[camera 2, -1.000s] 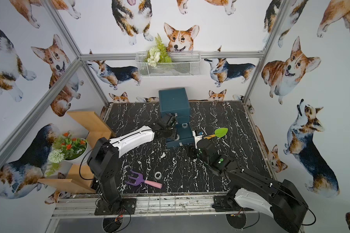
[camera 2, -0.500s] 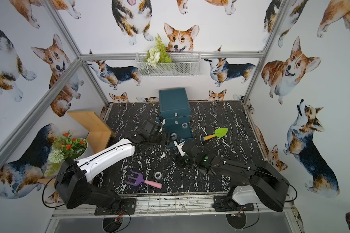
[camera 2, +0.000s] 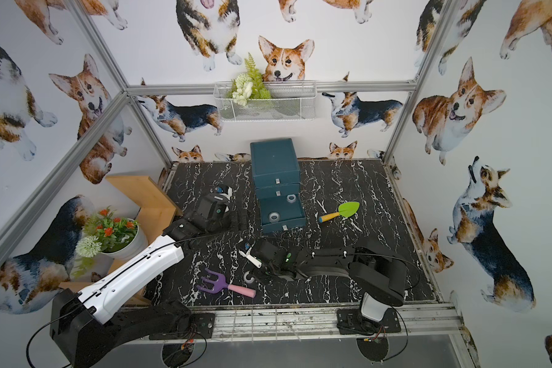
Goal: Place the transparent tape into the drawer according to color
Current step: Pick up the tape at the center of the board.
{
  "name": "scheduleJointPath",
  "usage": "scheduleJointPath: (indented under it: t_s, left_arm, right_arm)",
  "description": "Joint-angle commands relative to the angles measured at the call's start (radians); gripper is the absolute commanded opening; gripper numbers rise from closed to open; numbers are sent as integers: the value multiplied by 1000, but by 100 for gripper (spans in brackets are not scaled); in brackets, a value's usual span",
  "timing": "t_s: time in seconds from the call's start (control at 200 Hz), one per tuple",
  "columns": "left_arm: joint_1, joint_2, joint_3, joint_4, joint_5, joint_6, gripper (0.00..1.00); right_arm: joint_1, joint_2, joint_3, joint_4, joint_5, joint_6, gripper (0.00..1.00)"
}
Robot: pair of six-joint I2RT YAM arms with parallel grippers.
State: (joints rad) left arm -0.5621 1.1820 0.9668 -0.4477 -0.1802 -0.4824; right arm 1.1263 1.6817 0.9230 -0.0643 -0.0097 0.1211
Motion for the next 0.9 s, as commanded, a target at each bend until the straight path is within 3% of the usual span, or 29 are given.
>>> scheduleJointPath:
  t_s: [0.0,0.225,0.365,0.51,0.896]
  left_arm:
    - [17,-8,7,-22,-13,23,99]
    - [43,-18,13,-36,-15,45,99]
    - [53,-19,4,-31,-1,45,99]
    - [56,-9,6,-28,11,47,99]
    - [59,-10,6,-25,13,44,99]
  right_arm:
    - [9,39,37,-43,14,-46,54]
    - [13,90,77,-56,6,-55,51]
    - [25,90,85,-50,-21,-70,67]
    - [32,103,95,-49,-45,-79,72]
    - [38,182,104,-72,-19,-79,67]
